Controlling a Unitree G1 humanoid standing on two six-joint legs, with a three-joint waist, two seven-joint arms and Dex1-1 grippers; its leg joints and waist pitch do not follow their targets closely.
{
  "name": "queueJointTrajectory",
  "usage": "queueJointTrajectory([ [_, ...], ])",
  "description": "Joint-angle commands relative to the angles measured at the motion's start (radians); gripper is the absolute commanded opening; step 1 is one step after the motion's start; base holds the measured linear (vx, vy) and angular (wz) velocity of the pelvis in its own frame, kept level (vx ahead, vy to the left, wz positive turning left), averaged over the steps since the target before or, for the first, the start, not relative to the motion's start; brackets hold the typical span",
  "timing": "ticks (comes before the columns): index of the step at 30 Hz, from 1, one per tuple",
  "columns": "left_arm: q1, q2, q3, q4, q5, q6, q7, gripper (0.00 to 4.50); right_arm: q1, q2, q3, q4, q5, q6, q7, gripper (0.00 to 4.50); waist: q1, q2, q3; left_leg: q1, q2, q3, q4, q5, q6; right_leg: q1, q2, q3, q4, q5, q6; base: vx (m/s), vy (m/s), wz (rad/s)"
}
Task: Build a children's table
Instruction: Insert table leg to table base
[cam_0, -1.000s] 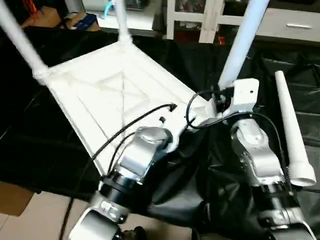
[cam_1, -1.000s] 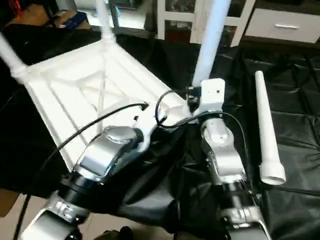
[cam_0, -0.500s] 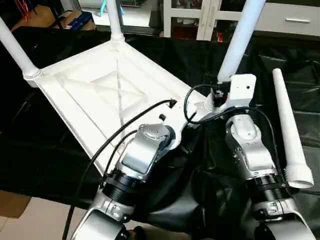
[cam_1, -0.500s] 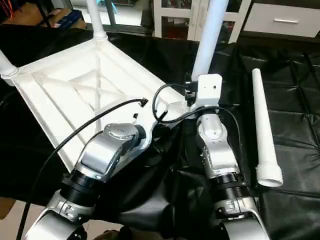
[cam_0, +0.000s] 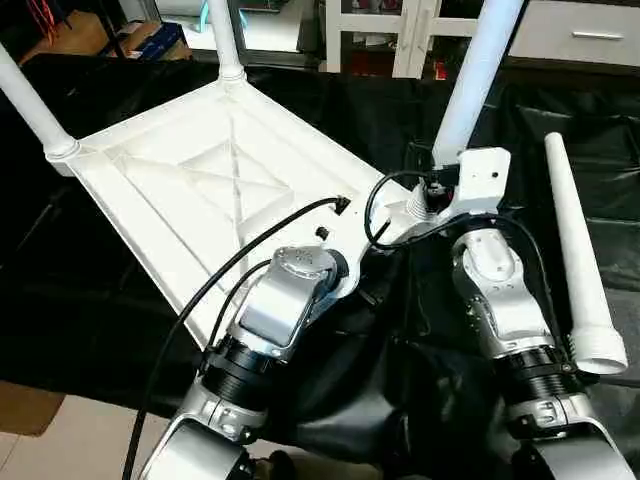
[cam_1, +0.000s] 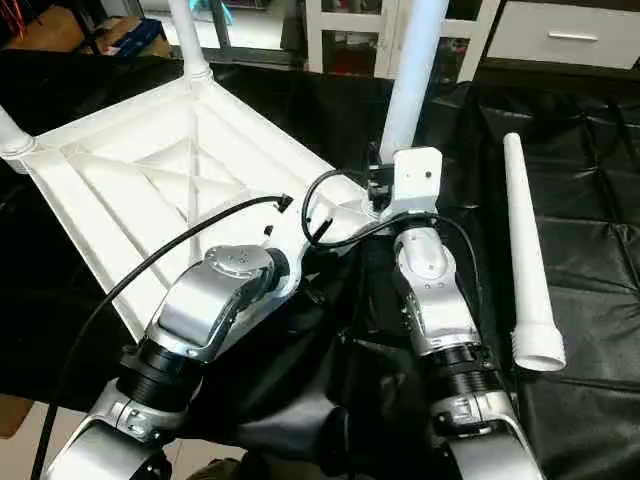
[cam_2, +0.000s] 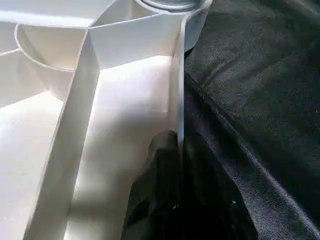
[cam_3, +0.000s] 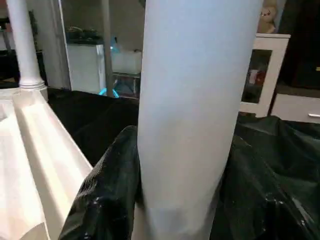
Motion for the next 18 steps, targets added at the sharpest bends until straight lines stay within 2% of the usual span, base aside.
queueJointTrajectory([
  [1, -0.016, 0.008, 0.008, -0.091, -0.040, 0.005, -0.020, 0.00, 0.094, -0.044, -0.013, 0.159, -0.055, 0.101, -0.004, 2.17, 0.008, -0.011, -0.050, 0.015, 0.072, -0.036, -0.050, -0.145, 0.137, 0.036, -0.026, 0.008, -0.034, -0.043, -0.277, 0.000, 0.000, 0.00],
  [3, -0.017, 0.010, 0.007, -0.090, -0.044, 0.004, -0.018, 0.00, 0.094, -0.048, -0.009, 0.152, -0.061, 0.096, -0.003, 2.62, 0.009, -0.008, -0.051, 0.015, 0.072, -0.035, -0.047, -0.121, 0.146, 0.036, -0.026, 0.008, -0.030, -0.017, -0.285, 0.000, 0.000, 0.00],
  [5, -0.018, 0.013, 0.006, -0.089, -0.048, 0.003, -0.016, 0.00, 0.095, -0.053, -0.002, 0.143, -0.075, 0.090, -0.009, 2.67, 0.011, -0.010, -0.053, 0.016, 0.071, -0.035, -0.043, -0.105, 0.149, 0.037, -0.025, 0.007, -0.027, -0.001, -0.291, 0.000, 0.000, 0.00],
  [6, -0.018, 0.015, 0.006, -0.089, -0.049, 0.001, -0.017, 0.00, 0.098, -0.056, 0.001, 0.131, -0.081, 0.084, -0.007, 2.67, 0.019, -0.008, -0.066, 0.021, 0.070, -0.032, -0.030, -0.048, 0.170, 0.034, -0.024, 0.010, -0.016, 0.084, -0.310, 0.000, 0.000, 0.00],
  [7, -0.018, 0.016, 0.006, -0.088, -0.049, -0.001, -0.017, 0.00, 0.100, -0.057, 0.000, 0.123, -0.078, 0.082, -0.003, 2.67, 0.022, -0.012, -0.066, 0.010, 0.069, -0.036, -0.023, 0.029, 0.202, 0.038, -0.023, 0.009, -0.003, 0.162, -0.321, 0.000, 0.000, 0.00],
  [8, -0.018, 0.016, 0.006, -0.088, -0.049, -0.001, -0.017, 0.00, 0.100, -0.057, -0.001, 0.122, -0.078, 0.082, -0.002, 2.67, 0.025, -0.010, -0.064, 0.009, 0.070, -0.036, -0.021, 0.050, 0.218, 0.036, -0.024, 0.008, -0.001, 0.177, -0.324, 0.000, 0.000, 0.00],
  [9, -0.018, 0.018, 0.006, -0.087, -0.049, -0.003, -0.017, 0.00, 0.104, -0.058, -0.002, 0.109, -0.076, 0.073, 0.007, 2.67, 0.027, -0.008, -0.061, 0.008, 0.071, -0.034, -0.018, 0.053, 0.239, 0.033, -0.026, 0.008, -0.001, 0.160, -0.327, 0.000, 0.000, 0.00],
  [12, -0.019, 0.022, 0.005, -0.086, -0.052, -0.005, -0.016, 0.00, 0.111, -0.065, 0.004, 0.081, -0.088, 0.057, 0.016, 2.67, 0.031, -0.007, -0.060, 0.005, 0.073, -0.036, -0.014, 0.031, 0.246, 0.029, -0.026, 0.007, -0.003, 0.090, -0.318, 0.000, 0.000, 0.00],
  [13, -0.020, 0.023, 0.005, -0.085, -0.053, -0.006, -0.015, 0.00, 0.114, -0.064, 0.001, 0.070, -0.084, 0.057, 0.022, 2.67, 0.031, -0.008, -0.057, 0.004, 0.073, -0.035, -0.016, 0.015, 0.244, 0.027, -0.025, 0.007, -0.006, 0.067, -0.315, 0.000, 0.000, 0.00],
  [16, -0.021, 0.030, 0.000, -0.088, -0.065, -0.006, -0.010, 0.00, 0.118, -0.069, -0.003, 0.049, -0.085, 0.057, 0.028, 2.67, 0.032, -0.008, -0.053, 0.006, 0.074, -0.035, -0.023, -0.073, 0.205, 0.026, -0.026, 0.007, -0.014, -0.042, -0.299, 0.000, 0.000, 0.00],
  [18, -0.022, 0.035, -0.002, -0.088, -0.069, -0.008, -0.011, 0.00, 0.125, -0.072, -0.006, 0.028, -0.075, 0.051, 0.043, 2.67, 0.032, -0.008, -0.055, 0.005, 0.072, -0.036, -0.021, -0.061, 0.201, 0.026, -0.025, 0.008, -0.011, -0.027, -0.293, 0.000, 0.000, 0.00],
])
